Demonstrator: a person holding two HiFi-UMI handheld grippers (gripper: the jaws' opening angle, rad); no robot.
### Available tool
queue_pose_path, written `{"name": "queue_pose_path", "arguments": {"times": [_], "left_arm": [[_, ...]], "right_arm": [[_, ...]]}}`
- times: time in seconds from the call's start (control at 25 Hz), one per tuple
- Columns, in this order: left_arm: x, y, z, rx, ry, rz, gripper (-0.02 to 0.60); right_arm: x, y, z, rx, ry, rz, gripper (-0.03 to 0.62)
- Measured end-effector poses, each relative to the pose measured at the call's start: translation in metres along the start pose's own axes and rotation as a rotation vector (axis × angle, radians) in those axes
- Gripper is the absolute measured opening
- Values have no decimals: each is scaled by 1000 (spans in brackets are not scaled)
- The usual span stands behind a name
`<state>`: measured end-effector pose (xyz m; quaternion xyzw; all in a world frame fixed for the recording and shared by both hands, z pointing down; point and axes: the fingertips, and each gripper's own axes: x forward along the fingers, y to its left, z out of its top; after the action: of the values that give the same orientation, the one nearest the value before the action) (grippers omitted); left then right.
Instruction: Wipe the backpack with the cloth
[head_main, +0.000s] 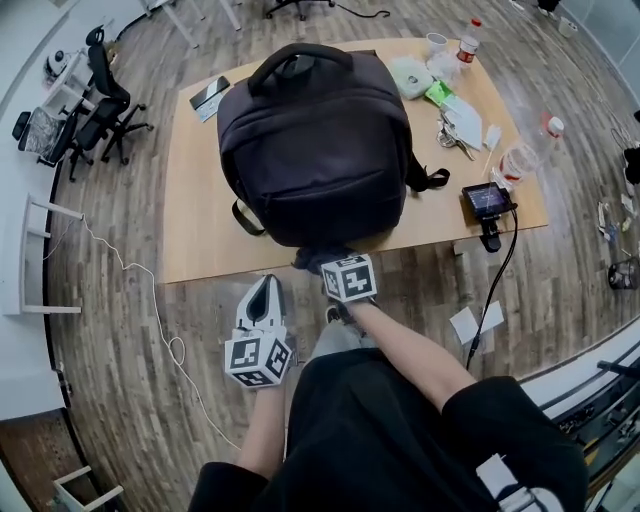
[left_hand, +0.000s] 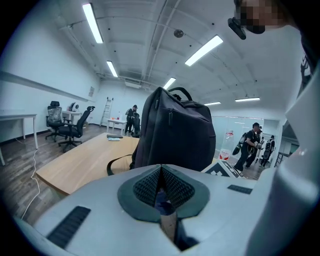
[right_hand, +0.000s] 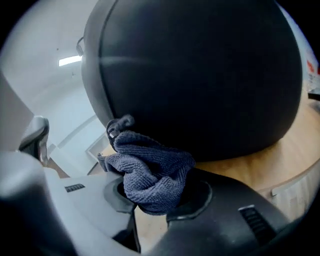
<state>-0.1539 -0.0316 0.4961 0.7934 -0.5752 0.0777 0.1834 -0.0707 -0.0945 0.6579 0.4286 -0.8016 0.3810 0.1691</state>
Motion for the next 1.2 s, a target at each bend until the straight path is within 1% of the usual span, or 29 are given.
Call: {"name": "queue_pose_path", "arguments": {"times": [0.12,0.2,0.28,0.36,0.48,0.6,0.76,0.84,0.92,1.08,1.2], "left_arm": [[-14,14,-2,-14,-3,38,17],[-21,23,-3,-20,-3,61,17],[-27,30,-5,-25,-1,79,17],[-30,32,-6,-30,-1,88,17],[-28,28,-7,-30,1,82,17],[-20,20,-7,-25,1,66,17],[-9,6,-12,-17,14,32,17],[-4,-2,-14,-10,23,12,17],[0,-10,-14,3,27,-11,17],[12,-25,-14,20,37,-58,17],[22,-38,-14,21,41,-90,17]], "right_arm": [[17,35,7,93,-2,60,121],[27,54,10,114,4,99,121],[33,62,11,150,5,116,121],[29,68,14,210,-11,143,121],[11,81,25,260,-48,227,121],[-10,80,35,258,-67,281,121],[-45,54,45,265,-92,336,121],[-64,34,49,265,-109,334,120],[-82,7,53,282,-132,308,121],[-111,-48,61,296,-191,231,121],[-132,-84,67,280,-227,138,121]]}}
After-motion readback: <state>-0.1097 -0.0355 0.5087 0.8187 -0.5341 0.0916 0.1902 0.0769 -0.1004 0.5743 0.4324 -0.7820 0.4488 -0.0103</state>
